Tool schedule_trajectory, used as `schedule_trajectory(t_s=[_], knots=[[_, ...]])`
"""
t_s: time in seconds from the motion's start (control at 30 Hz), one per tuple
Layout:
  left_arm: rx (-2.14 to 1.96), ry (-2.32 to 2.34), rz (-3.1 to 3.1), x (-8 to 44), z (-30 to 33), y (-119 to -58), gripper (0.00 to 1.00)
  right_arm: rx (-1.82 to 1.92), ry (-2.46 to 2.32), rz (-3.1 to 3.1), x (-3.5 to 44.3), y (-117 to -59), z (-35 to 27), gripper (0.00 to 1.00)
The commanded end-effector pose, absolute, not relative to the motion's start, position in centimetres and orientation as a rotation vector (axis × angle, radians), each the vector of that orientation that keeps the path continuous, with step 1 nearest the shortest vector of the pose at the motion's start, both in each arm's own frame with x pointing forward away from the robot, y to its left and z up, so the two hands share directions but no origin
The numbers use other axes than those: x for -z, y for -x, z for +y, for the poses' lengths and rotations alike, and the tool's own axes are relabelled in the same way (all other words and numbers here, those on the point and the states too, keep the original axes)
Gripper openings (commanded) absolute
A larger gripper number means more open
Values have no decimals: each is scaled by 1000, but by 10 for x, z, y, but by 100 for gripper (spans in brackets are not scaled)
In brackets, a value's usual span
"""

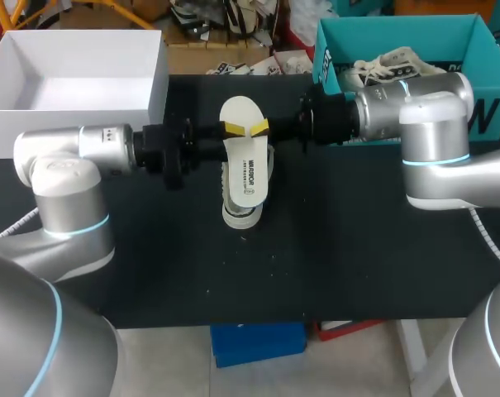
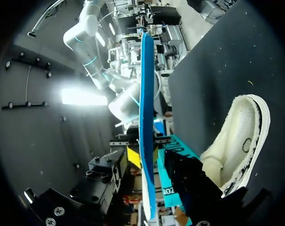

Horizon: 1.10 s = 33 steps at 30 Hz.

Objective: Take the shoe out of the shoebox, open the shoe tongue, remove and reinsert the insole, then place the shoe into the shoebox

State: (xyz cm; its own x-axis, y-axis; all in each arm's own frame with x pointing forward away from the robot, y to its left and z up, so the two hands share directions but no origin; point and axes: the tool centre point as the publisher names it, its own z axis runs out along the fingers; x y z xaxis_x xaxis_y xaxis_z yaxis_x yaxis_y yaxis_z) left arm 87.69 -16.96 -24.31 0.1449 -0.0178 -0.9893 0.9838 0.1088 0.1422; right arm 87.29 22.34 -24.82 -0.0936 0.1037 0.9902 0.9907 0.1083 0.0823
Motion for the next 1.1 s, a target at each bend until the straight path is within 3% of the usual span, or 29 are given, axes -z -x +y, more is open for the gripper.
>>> schedule_trajectory(t_s=[0.03, 0.27, 0.43, 0.7, 0.73, 0.77, 1.1], knots=[[1034, -1184, 1136, 244, -172, -878, 44, 1141, 1168, -1403, 248, -873, 224, 0], [1042, -1189, 1143, 246, -175, -879, 31, 1141, 1168, -1403, 248, -873, 224, 0], [1046, -1196, 1140, 247, -177, -878, 0, 1141, 1168, -1403, 248, -873, 224, 0], [1052, -1210, 1139, 247, -177, -877, 0, 1141, 1168, -1403, 248, -873, 224, 0], [1053, -1213, 1139, 247, -176, -877, 0, 1146, 1166, -1396, 248, -873, 223, 40], [1055, -1216, 1141, 247, -176, -876, 0, 1155, 1170, -1398, 246, -874, 222, 100], [1102, -1242, 1333, 268, -148, -848, 0, 1260, 1331, -1432, 218, -866, 199, 100]])
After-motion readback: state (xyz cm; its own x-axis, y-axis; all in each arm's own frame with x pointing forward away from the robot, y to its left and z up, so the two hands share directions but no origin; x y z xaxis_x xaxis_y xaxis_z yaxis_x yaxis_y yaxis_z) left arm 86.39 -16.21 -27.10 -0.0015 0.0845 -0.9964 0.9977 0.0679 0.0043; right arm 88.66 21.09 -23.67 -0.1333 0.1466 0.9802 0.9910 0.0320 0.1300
